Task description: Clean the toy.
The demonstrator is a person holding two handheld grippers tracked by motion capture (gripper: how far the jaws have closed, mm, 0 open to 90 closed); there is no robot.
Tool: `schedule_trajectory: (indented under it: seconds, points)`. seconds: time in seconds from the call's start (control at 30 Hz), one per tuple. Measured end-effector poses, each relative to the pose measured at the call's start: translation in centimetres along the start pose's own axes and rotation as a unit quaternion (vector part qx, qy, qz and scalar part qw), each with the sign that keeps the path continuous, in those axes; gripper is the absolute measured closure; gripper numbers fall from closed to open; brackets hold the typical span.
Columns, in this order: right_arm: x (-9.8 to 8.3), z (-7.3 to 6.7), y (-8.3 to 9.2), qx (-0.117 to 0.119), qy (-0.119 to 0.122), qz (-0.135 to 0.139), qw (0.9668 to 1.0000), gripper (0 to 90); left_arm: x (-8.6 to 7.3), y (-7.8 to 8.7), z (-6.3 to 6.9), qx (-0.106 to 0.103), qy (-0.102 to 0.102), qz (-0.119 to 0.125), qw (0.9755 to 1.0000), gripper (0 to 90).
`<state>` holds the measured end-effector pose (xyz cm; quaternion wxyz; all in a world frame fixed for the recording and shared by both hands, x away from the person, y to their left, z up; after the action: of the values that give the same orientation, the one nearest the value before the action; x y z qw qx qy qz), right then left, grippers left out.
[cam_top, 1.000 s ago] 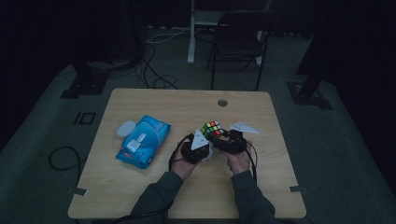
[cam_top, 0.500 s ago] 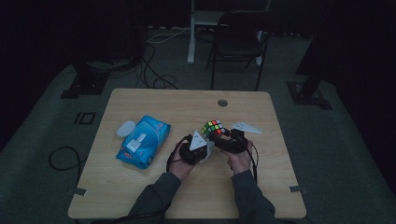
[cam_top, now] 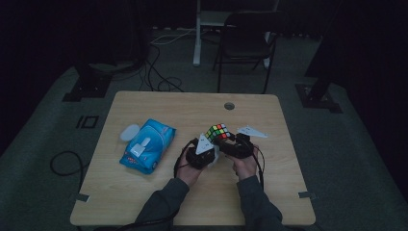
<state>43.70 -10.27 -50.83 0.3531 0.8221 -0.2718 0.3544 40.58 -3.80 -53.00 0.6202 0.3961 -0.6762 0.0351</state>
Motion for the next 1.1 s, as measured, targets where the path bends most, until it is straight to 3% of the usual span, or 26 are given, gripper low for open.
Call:
schedule_trajectory:
  seconds: [0.63,1.1]
  points:
    - [0.04,0.23,0.01,-0.004,-0.006,0.000,1.0000,34.4,0.49,-0.19,0.06,0.004,0.001,0.013,0.9999,85.5]
    - [0.17,0.24,0.06,-0.002,-0.013,0.004,0.9999,34.4,0.03,-0.62,0.23,-0.001,-0.001,0.000,1.0000,85.4]
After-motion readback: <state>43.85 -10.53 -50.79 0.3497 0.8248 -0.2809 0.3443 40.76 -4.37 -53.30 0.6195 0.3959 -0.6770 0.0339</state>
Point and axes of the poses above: each handheld gripper's, and its own axes: y roughly backward along the jaws, x roughly out of its top, z roughly to its right, the point moved 9 cm from there along -y, roughly forward along the jaws, and after that the axes turned 13 degrees about -y, right-handed, at the moved point
